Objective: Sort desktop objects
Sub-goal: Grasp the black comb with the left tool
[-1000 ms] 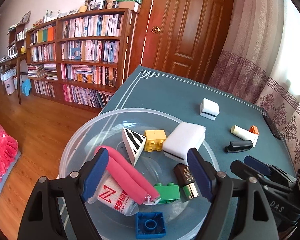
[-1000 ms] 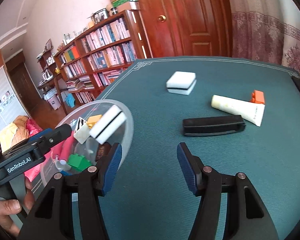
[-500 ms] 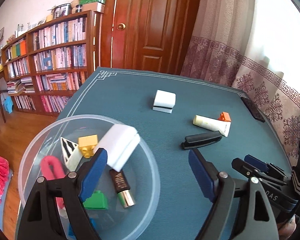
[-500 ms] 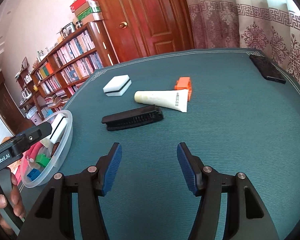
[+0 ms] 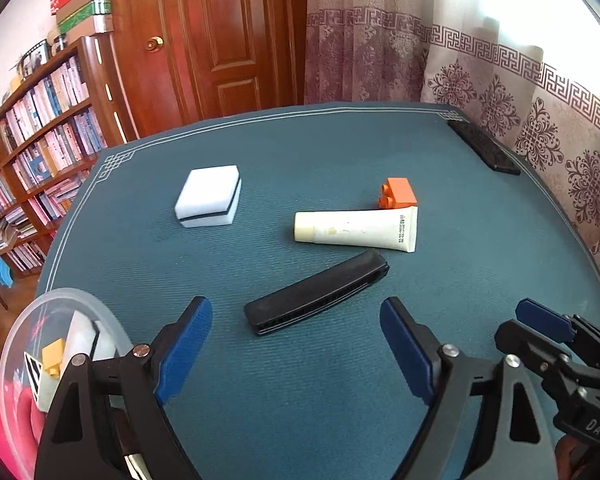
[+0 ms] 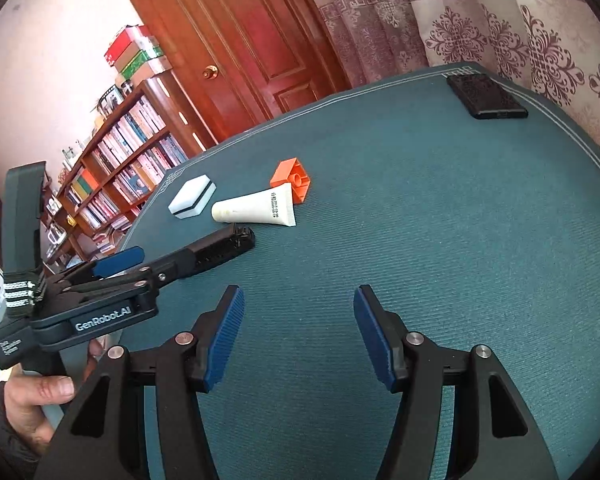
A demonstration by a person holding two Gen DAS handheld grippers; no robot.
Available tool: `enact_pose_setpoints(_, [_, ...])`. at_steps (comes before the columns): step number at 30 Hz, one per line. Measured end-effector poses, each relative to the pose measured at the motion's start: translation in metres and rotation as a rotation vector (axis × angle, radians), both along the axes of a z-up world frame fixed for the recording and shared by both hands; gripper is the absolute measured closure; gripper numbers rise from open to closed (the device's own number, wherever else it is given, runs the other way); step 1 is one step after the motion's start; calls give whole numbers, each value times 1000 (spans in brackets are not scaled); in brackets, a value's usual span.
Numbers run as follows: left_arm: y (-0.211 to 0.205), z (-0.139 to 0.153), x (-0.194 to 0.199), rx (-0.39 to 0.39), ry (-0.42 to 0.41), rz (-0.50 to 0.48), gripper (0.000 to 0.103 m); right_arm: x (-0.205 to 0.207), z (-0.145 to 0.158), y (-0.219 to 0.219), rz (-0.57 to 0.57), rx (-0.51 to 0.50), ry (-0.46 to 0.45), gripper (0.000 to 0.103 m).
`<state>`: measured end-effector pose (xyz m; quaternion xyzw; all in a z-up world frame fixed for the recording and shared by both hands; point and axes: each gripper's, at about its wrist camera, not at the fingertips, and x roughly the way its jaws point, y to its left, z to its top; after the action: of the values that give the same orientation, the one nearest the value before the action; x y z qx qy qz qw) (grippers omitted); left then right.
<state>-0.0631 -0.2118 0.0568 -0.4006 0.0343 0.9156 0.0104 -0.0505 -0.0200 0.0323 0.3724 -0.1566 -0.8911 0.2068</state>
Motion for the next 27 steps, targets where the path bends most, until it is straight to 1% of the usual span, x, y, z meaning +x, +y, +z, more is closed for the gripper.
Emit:
enact_pose_setpoints(6, [16,-8,-24,-87,-36,-36,14,-2,-1,10,-37,-16,-6,41])
enact_pose_setpoints(8, [17,-13,-29,-103,-52,-42,14,-3,-1,12,-54,-14,-7,41])
enact_pose_setpoints(12, [18,-19,-34,-120,-79,-49,14,0,2,13,-82,29,21,41])
enact_pose_setpoints(16, [20,-27,-33,-125,-102,-61,14,1,4,10,-81,56,41,41])
enact_pose_setpoints(18, [20,-28,-30,-125,-94,-60,13,1,4,9,-80,61,40,41])
enact_pose_setpoints(23, [20,-29,-24,-63,-107,-53,13,0,2,10,-88,64,35,41])
enact_pose_setpoints(27, [21,-30,-15,-44,-88,-30,14,-1,2,9,-84,72,30,41])
